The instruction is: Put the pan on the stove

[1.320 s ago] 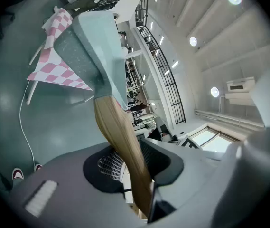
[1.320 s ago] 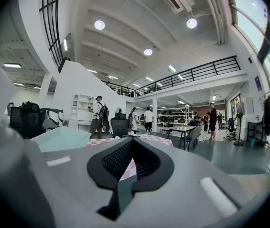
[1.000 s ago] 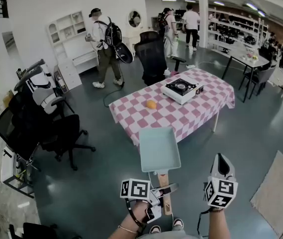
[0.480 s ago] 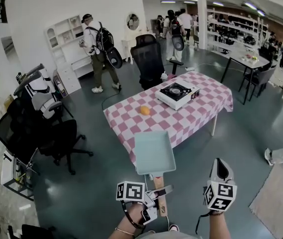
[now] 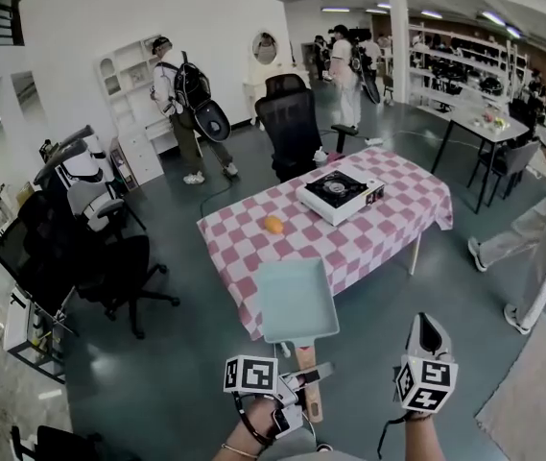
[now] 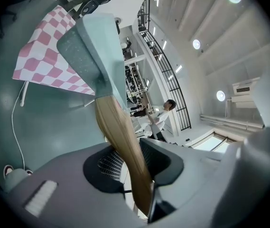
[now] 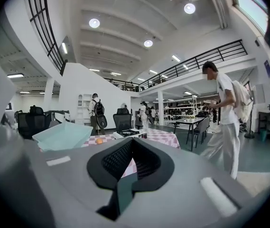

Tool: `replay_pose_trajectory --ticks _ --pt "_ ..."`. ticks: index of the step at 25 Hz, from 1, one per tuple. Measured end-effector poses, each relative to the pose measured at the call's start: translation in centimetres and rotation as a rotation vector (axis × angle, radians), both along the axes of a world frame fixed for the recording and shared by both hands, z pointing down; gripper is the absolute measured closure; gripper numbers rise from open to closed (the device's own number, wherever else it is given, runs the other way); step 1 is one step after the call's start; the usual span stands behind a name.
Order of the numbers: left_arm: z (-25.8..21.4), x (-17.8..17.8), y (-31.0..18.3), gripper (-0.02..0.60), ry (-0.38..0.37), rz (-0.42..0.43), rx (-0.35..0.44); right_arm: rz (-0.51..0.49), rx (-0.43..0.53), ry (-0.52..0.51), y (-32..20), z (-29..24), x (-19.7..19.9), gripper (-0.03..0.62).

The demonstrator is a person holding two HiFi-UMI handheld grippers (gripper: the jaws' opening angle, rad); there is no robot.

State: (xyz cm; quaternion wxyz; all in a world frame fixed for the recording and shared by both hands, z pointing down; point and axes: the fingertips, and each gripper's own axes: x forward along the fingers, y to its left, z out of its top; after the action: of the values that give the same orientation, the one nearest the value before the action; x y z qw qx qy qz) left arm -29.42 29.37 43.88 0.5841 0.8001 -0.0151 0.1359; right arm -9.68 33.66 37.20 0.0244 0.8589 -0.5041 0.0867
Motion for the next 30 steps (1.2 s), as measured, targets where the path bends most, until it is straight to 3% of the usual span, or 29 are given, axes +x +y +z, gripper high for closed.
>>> replay_pose_trajectory --ticks 7,15,30 --pt "-0.6 2.0 -1.4 0.482 -0.024 0.014 0.008 0.011 0.022 -0.038 -1.7 0.4 2.8 0.585" --pt "0.2 5.9 -7.0 0.482 0.005 0.033 0.024 0.042 -0.001 -0.021 -5.2 1.9 5.9 0.585" --pt "0.1 13.4 -20.0 0.482 0.001 0.044 0.023 0.029 -0.030 0.006 -18.9 1.2 12.8 0.585"
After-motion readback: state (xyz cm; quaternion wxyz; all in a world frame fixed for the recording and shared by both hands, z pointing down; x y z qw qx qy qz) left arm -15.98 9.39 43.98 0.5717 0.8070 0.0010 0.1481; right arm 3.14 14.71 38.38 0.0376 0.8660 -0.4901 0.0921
